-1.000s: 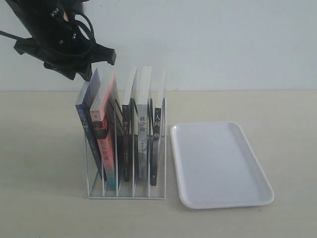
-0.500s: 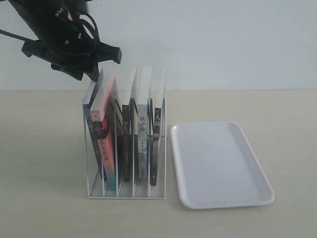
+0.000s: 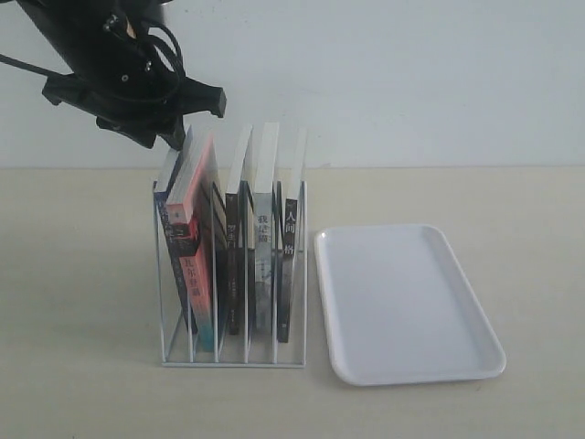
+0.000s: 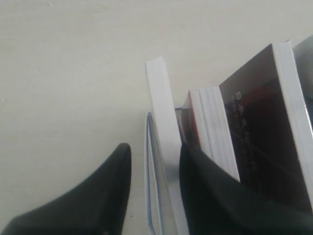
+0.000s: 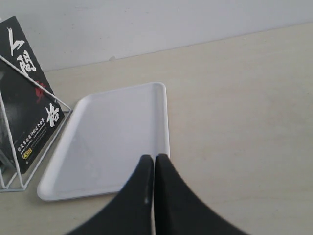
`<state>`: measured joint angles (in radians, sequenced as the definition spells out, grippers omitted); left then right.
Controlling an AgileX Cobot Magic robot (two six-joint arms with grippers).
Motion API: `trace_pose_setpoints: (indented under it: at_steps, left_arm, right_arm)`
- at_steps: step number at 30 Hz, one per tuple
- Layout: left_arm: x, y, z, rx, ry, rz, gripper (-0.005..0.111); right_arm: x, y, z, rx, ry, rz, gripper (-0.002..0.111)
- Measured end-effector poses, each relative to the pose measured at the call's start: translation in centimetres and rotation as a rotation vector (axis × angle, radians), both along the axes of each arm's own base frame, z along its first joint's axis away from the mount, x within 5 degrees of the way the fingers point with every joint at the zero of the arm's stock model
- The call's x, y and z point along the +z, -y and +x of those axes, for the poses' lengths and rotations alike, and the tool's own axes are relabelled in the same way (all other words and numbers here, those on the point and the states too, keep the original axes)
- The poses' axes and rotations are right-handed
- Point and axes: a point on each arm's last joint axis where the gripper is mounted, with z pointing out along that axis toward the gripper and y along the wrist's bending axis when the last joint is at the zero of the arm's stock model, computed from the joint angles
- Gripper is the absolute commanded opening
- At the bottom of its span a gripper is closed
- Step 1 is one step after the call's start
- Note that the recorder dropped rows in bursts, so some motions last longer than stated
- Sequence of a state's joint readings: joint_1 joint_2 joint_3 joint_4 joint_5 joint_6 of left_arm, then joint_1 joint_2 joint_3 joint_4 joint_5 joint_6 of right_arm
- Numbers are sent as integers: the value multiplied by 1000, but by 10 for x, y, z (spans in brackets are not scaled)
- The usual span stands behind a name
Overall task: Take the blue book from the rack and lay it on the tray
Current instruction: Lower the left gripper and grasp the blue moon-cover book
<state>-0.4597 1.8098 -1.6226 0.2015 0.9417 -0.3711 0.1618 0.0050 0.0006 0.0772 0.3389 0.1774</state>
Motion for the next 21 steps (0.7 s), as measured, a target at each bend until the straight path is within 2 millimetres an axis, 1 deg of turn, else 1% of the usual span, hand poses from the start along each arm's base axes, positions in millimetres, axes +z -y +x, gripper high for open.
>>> trace_pose_setpoints:
  at_steps: [14,21]
  left_arm:
    - [8,1,-2,2,-9,-20,33]
    - [8,1,-3,3,-15,-33,33]
  right_arm:
    - [0,0,0,0,0,0,0]
    - [0,0,0,0,0,0,0]
